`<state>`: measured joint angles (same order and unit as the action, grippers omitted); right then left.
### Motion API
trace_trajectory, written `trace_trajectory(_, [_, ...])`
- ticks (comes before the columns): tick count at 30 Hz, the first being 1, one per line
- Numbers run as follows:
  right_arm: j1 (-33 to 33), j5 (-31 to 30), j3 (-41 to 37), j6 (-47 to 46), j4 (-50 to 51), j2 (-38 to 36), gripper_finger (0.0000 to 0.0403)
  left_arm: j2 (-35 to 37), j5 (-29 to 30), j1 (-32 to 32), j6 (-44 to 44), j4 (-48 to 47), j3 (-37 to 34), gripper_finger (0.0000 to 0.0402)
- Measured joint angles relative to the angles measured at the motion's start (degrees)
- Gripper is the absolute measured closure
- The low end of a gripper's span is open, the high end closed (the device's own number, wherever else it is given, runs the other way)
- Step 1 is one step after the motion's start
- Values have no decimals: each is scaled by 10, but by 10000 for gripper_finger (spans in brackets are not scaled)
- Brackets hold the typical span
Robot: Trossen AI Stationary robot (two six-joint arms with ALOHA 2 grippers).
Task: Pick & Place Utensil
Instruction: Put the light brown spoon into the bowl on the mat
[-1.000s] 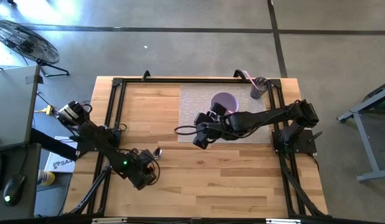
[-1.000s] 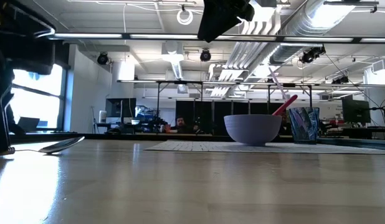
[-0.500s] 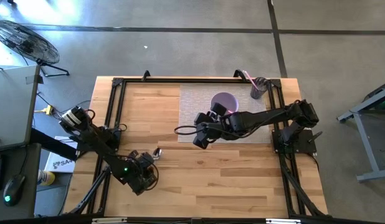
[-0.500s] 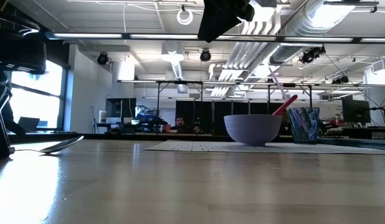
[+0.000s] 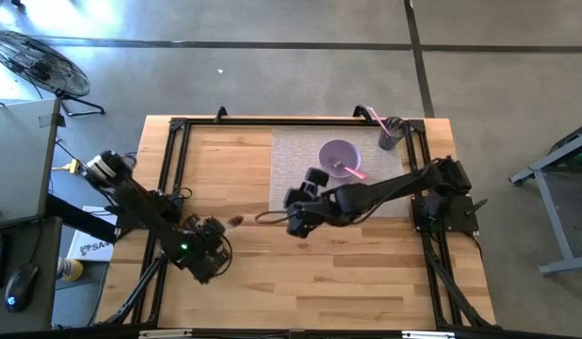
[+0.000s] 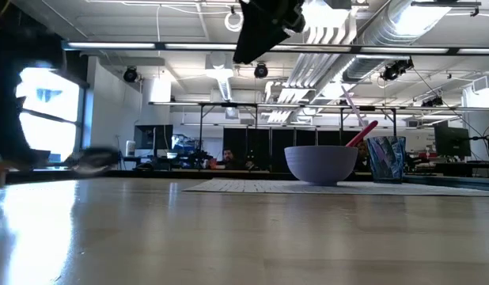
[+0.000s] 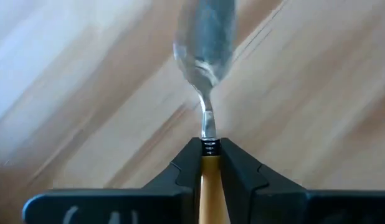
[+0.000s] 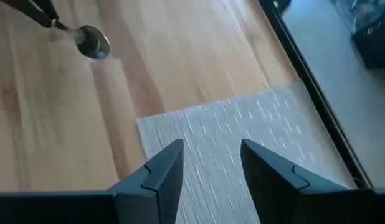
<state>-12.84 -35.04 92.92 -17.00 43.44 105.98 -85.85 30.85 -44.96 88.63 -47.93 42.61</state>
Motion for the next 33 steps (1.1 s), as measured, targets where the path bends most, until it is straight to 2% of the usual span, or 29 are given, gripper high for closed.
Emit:
trace_trajectory(4, [-16,-21,0,11,-74,40,249,71,105,0,17,-59,1,364])
trace_trajectory(8, [-22,-11,0,37,-164,89,249,124,212,0,17,-74,4,384])
trace_trajectory(13, [-22,-4,0,48,-269,144,249,162,284,0,8,-83,3,401])
trace_trajectory(17, [-22,2,0,55,-306,166,249,170,284,0,1,-87,3,399])
trace_trajectory(25, [-22,8,0,55,-311,166,249,170,227,0,0,-92,2,397])
trace_trajectory(30, [-22,10,0,52,-313,165,247,170,220,6,19,-79,-27,397])
trace_trajectory(33, [-22,10,0,52,-313,165,247,170,193,30,43,-56,-52,396])
